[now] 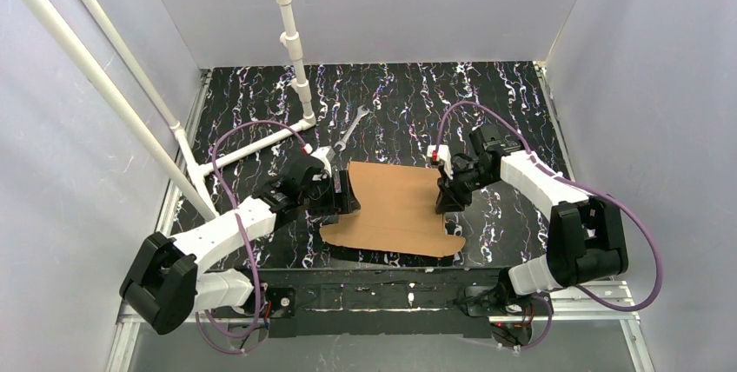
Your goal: Fold the paper box
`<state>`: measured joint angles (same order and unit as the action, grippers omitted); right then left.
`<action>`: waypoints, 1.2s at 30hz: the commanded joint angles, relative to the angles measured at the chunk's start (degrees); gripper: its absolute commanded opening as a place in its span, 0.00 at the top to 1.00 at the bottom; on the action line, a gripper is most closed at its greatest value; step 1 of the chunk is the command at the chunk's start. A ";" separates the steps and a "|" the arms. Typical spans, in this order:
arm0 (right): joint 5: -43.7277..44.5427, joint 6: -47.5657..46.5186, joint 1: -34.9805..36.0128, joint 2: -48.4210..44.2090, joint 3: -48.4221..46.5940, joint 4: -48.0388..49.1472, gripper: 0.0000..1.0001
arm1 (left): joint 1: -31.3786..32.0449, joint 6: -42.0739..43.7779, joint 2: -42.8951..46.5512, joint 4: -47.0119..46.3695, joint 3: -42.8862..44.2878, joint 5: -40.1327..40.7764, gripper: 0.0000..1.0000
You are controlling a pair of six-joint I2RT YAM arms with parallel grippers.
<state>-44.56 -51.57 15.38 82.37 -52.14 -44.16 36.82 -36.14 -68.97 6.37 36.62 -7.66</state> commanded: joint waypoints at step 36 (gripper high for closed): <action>-5.73 -8.79 -1.75 -2.63 -0.41 -8.43 0.57 | -1.14 -3.73 12.72 -1.26 -2.38 -5.10 0.02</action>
<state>-48.16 -58.52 13.87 81.34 -51.72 -50.46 36.05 -39.29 -58.11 6.09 35.18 -11.27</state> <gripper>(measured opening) 0.425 0.983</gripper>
